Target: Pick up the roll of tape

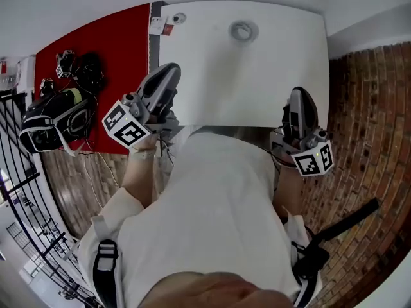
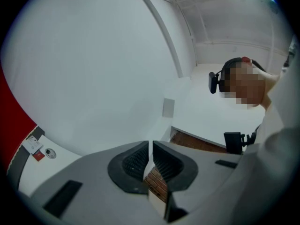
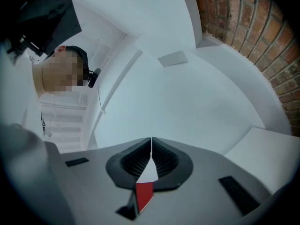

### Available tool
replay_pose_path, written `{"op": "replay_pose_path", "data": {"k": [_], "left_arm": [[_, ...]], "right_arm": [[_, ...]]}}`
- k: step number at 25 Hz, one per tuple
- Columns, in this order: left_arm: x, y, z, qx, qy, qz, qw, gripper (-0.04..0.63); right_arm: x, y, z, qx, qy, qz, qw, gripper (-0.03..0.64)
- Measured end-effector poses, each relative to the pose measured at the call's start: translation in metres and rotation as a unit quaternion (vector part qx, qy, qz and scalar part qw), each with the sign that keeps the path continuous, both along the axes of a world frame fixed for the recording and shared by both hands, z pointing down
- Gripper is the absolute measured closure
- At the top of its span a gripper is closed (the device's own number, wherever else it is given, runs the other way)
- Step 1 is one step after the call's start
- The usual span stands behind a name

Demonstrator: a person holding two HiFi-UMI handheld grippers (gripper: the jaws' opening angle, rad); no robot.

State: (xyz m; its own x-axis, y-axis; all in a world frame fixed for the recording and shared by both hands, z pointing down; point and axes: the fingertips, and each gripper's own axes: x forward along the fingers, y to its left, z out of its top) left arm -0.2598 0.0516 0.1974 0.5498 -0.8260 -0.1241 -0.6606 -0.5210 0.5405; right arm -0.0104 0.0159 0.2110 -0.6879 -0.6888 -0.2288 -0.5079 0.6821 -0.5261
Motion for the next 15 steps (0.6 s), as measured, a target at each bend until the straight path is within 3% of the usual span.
{"op": "replay_pose_path", "data": {"k": [6,12,15], "left_arm": [[-0.006,-0.019,0.008,-0.014,-0.023,0.016,0.9995,0.584],[0.008,-0.036,0.027,-0.042,-0.082,0.031,0.9953,0.583],[0.017,-0.046,0.037,-0.057,-0.105,0.033,0.9922,0.552]], "right_arm": [[-0.008,-0.001,0.009,-0.012,0.006,0.013,1.000,0.594],[0.002,-0.002,0.022,-0.024,0.009,0.027,0.999,0.594],[0.008,-0.005,0.029,-0.034,0.009,0.027,0.999,0.594]]}}
